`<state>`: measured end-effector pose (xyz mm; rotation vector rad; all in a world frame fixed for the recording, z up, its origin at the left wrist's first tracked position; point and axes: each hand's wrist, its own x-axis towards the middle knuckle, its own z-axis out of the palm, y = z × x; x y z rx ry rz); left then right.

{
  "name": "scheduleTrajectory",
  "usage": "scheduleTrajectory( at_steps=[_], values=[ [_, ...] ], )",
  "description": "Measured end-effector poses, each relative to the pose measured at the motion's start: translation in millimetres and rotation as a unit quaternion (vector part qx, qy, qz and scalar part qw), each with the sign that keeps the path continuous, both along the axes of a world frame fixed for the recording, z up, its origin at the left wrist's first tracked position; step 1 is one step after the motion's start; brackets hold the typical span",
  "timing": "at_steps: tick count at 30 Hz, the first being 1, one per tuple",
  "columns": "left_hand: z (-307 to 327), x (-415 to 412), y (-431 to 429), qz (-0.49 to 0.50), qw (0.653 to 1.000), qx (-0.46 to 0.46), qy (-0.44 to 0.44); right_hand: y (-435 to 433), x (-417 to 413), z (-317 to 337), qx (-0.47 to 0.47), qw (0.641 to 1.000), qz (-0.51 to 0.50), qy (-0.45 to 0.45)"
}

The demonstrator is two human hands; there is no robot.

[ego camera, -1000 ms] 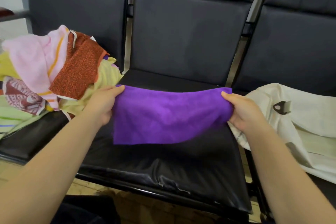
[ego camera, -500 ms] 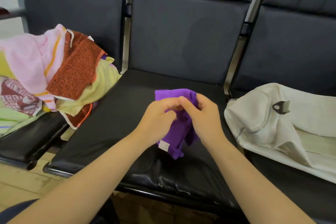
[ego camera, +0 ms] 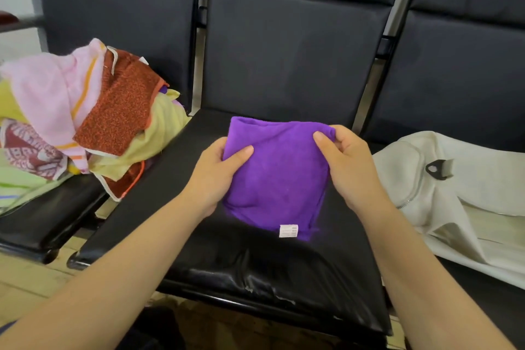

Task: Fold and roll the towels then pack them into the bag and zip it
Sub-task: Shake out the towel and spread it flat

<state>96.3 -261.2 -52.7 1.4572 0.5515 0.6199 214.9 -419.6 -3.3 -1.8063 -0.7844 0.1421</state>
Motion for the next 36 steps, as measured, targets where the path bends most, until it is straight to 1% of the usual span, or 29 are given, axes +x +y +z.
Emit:
scheduleTrajectory(
  at_steps=[1,2,3,4,5,6,7,8,10,12,14,17,18,20,21,22,25,26,28,30,32,34,36],
  values=[
    [-1.7,1.7,-0.5,0.053,0.997,0.048,0.034,1.3,-1.1,-1.6,0.005,0.999,-0.014,0.035],
    [-2.5,2.2,-3.0,0.114,0.986,0.109,0.062,2.3,-2.5,-3.8,0.013,0.997,-0.020,0.074],
    [-0.6,1.0,-7.5,0.144,0.973,0.164,0.070,3.7,-5.6,-5.3,0.013,0.996,-0.017,0.092],
    [0.7,1.0,-12.3,0.118,0.973,0.189,0.061,6.1,-9.0,-7.7,0.008,0.995,0.000,0.100],
    [4.0,0.5,-20.0,0.049,0.981,0.179,0.053,8.8,-13.3,-10.6,0.013,0.992,0.025,0.119],
    [8.3,-0.1,-29.1,-0.029,0.987,0.149,0.054,11.7,-19.0,-12.9,0.026,0.986,0.055,0.152],
    [11.5,-1.0,-38.9,-0.088,0.986,0.128,0.064,14.0,-25.3,-15.2,0.032,0.981,0.076,0.175],
    [13.0,-1.5,-46.5,-0.111,0.983,0.125,0.070,16.0,-29.0,-18.6,0.032,0.979,0.085,0.180],
    [13.9,-2.4,-50.5,-0.098,0.987,0.114,0.054,17.9,-31.5,-23.3,0.043,0.977,0.089,0.191],
    [15.1,-5.6,-47.5,-0.102,0.993,0.054,0.023,16.5,-30.0,-23.4,0.056,0.969,0.104,0.216],
    [15.5,-7.5,-41.8,-0.111,0.993,0.022,0.019,15.4,-28.6,-22.0,0.064,0.960,0.119,0.245],
    [15.5,-10.3,-39.0,-0.114,0.993,0.031,0.023,16.2,-30.8,-22.0,0.088,0.944,0.129,0.290],
    [14.8,-10.9,-38.9,-0.121,0.991,0.051,0.030,16.7,-31.8,-22.3,0.089,0.945,0.125,0.290],
    [13.1,-12.1,-37.6,-0.131,0.983,0.108,0.064,16.8,-32.6,-22.6,0.077,0.957,0.108,0.259],
    [12.8,-12.8,-36.1,-0.131,0.981,0.118,0.075,16.9,-33.1,-21.4,0.074,0.961,0.100,0.246],
    [13.3,-13.4,-34.9,-0.132,0.984,0.097,0.071,17.1,-33.3,-20.6,0.080,0.962,0.096,0.243],
    [13.4,-15.5,-30.3,-0.149,0.987,-0.049,0.032,17.7,-32.0,-18.8,0.113,0.955,0.086,0.260],
    [13.6,-16.5,-29.1,-0.151,0.985,-0.073,0.030,17.5,-32.0,-18.3,0.120,0.955,0.090,0.257],
    [11.3,-16.7,-28.5,-0.149,0.984,-0.093,0.029,16.6,-32.2,-18.5,0.121,0.960,0.102,0.233],
    [9.7,-14.0,-27.2,-0.114,0.988,-0.105,0.016,15.6,-32.1,-18.0,0.124,0.964,0.101,0.214],
    [6.1,-10.3,-18.7,-0.044,0.993,-0.107,0.025,14.5,-29.8,-17.3,0.134,0.961,0.104,0.219],
    [3.2,-7.7,-8.5,-0.007,0.993,-0.083,0.078,12.5,-28.0,-14.8,0.125,0.962,0.115,0.213],
    [-3.9,-4.8,-2.5,0.035,0.989,-0.031,0.139,10.8,-27.6,-11.9,0.106,0.969,0.116,0.190]
  ],
)
